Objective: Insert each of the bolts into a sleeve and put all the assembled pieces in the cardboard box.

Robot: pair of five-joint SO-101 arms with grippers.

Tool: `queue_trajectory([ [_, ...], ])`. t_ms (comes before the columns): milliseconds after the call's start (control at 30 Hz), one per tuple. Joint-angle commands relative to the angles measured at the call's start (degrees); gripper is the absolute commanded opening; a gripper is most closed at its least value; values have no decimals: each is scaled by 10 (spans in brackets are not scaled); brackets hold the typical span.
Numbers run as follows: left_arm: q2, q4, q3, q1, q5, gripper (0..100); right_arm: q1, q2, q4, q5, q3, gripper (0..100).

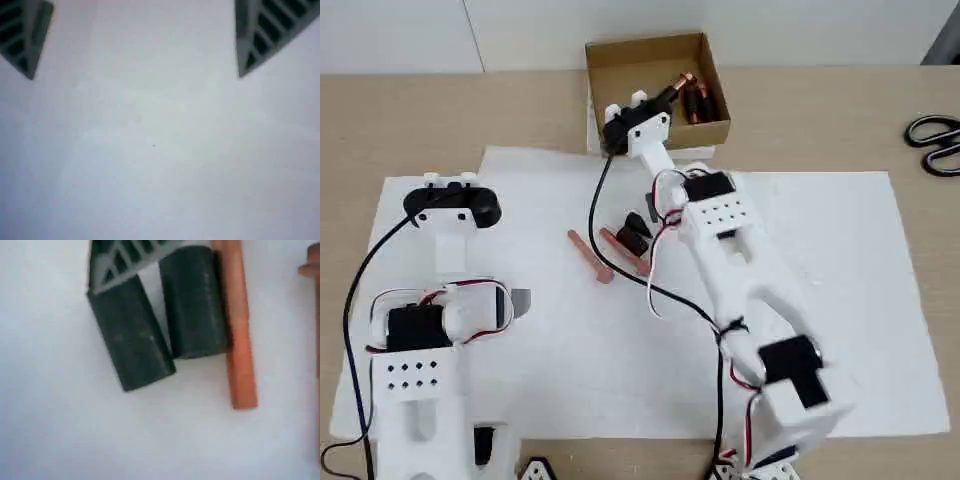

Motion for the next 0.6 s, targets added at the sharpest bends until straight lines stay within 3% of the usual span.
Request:
queue_trajectory([
  [0, -3, -12, -2, -1, 4, 244, -7, 58, 44, 6, -119, 173],
  [267, -3, -11, -2, -1, 4, 244, -28, 171, 122, 47, -273, 173],
  [567, -3, -11, -2, -1, 4, 244, -41, 207, 146, 47, -295, 173],
])
